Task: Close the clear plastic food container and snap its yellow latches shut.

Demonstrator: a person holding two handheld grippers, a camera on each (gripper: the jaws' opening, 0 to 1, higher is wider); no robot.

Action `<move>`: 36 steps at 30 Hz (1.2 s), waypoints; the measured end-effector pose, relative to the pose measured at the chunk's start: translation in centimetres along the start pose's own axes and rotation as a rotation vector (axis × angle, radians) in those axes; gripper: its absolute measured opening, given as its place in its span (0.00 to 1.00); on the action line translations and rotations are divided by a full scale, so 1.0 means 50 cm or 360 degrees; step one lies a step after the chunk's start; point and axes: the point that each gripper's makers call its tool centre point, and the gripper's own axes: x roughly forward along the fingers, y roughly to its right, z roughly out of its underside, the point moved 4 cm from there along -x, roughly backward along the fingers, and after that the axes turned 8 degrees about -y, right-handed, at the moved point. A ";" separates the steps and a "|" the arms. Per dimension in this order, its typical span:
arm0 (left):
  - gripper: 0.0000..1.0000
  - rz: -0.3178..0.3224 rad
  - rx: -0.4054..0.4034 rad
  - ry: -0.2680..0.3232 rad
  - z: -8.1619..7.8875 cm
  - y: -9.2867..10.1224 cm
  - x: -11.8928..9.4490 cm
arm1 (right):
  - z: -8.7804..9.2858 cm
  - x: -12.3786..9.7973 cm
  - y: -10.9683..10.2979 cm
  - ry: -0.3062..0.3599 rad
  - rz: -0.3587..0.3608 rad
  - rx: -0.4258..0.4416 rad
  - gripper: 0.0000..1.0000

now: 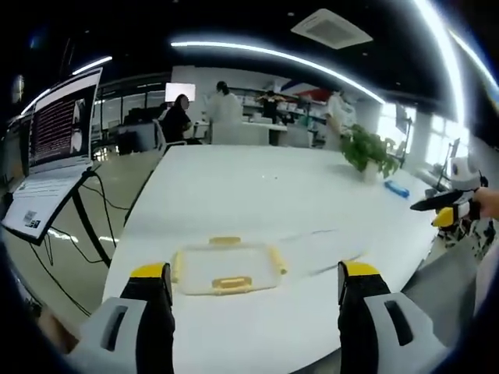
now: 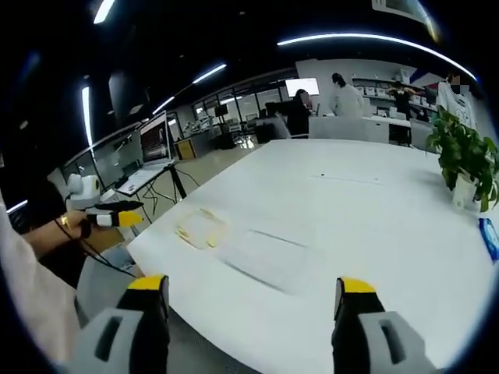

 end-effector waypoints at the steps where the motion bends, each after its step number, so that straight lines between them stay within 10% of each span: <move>1: 0.87 0.0004 -0.0020 0.0016 -0.002 -0.001 0.000 | 0.001 0.001 -0.001 -0.0005 -0.0005 0.0000 0.88; 36: 0.87 0.0044 0.0062 -0.0062 0.006 0.005 0.009 | 0.013 0.029 -0.030 -0.0051 -0.0092 -0.0014 0.87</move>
